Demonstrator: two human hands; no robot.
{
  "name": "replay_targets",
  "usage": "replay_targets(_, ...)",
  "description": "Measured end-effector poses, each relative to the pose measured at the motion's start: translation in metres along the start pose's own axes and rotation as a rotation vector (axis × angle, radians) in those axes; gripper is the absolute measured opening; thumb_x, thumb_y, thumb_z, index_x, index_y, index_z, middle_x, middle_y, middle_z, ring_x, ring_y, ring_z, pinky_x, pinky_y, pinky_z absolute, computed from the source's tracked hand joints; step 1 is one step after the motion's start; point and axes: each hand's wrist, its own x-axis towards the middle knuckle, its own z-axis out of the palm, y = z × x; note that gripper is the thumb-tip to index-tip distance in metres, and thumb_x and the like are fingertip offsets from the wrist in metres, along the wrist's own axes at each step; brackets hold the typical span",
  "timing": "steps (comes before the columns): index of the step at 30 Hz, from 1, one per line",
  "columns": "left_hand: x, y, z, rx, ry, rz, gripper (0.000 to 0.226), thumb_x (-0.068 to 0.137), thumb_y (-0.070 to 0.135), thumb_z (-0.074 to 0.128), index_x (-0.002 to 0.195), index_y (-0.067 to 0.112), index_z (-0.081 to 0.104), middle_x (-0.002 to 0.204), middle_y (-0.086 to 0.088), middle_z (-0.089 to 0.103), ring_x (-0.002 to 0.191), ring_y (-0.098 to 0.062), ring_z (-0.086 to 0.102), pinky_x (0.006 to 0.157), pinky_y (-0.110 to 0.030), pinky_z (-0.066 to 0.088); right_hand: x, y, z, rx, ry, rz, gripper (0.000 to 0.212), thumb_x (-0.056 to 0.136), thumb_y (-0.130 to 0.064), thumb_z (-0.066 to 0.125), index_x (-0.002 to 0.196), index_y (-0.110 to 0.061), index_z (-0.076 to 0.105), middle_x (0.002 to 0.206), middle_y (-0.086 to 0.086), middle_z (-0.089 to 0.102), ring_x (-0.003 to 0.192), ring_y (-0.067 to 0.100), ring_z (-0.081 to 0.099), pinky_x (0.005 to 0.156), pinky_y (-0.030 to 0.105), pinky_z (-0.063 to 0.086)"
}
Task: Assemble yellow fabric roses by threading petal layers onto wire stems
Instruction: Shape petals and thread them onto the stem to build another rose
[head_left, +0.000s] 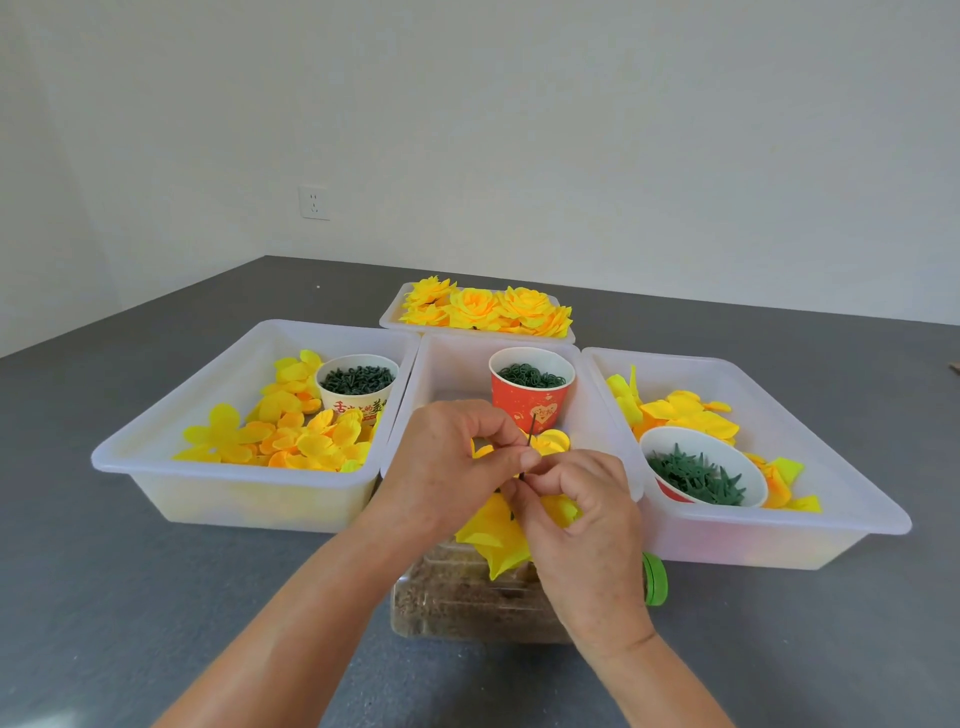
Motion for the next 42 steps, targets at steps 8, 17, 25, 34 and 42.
replay_targets(8, 0.001, 0.0, 0.0, 0.013, 0.015, 0.004, 0.031, 0.075, 0.006, 0.075, 0.057, 0.027, 0.061, 0.06, 0.014, 0.06, 0.064, 0.002, 0.054, 0.064, -0.011, 0.042, -0.005, 0.001, 0.008, 0.109, 0.049, 0.0, 0.013, 0.071, -0.017, 0.071, 0.063, -0.011, 0.064, 0.072, -0.007, 0.062, 0.084, 0.007, 0.052, 0.077, 0.025, 0.045)
replay_targets(17, 0.0, 0.0, 0.001, 0.014, 0.021, 0.028, 0.032, 0.075, 0.004, 0.075, 0.057, 0.026, 0.06, 0.056, 0.018, 0.057, 0.062, 0.006, 0.054, 0.062, -0.005, 0.039, -0.005, 0.009, 0.011, 0.218, -0.006, 0.071, 0.013, 0.072, -0.018, 0.07, 0.065, -0.009, 0.063, 0.08, -0.005, 0.063, 0.084, 0.018, 0.059, 0.077, 0.033, 0.048)
replay_targets(25, 0.0, 0.0, 0.0, 0.036, 0.016, 0.028, 0.032, 0.075, 0.006, 0.075, 0.058, 0.029, 0.06, 0.059, 0.016, 0.06, 0.064, 0.005, 0.055, 0.063, -0.006, 0.04, -0.006, 0.007, 0.009, 0.23, -0.035, 0.091, 0.015, 0.075, -0.02, 0.068, 0.068, -0.008, 0.062, 0.079, -0.005, 0.062, 0.081, 0.016, 0.057, 0.074, 0.029, 0.047)
replay_targets(34, 0.001, 0.005, 0.0, 0.071, 0.022, -0.032, 0.028, 0.075, 0.01, 0.076, 0.058, 0.027, 0.061, 0.064, 0.01, 0.061, 0.069, -0.012, 0.057, 0.067, -0.021, 0.044, 0.019, -0.001, -0.019, 0.308, -0.357, 0.301, 0.029, 0.077, -0.005, 0.071, 0.064, -0.03, 0.073, 0.077, -0.01, 0.072, 0.081, 0.006, 0.064, 0.079, 0.028, 0.049)
replay_targets(42, 0.001, 0.005, 0.0, 0.091, 0.039, -0.053, 0.026, 0.074, 0.011, 0.077, 0.057, 0.024, 0.062, 0.064, 0.007, 0.063, 0.071, -0.014, 0.058, 0.067, -0.024, 0.044, 0.007, -0.018, -0.01, -0.232, -0.069, 0.115, 0.022, 0.064, -0.033, 0.08, 0.053, -0.023, 0.064, 0.065, -0.009, 0.062, 0.083, 0.022, 0.055, 0.076, 0.044, 0.045)
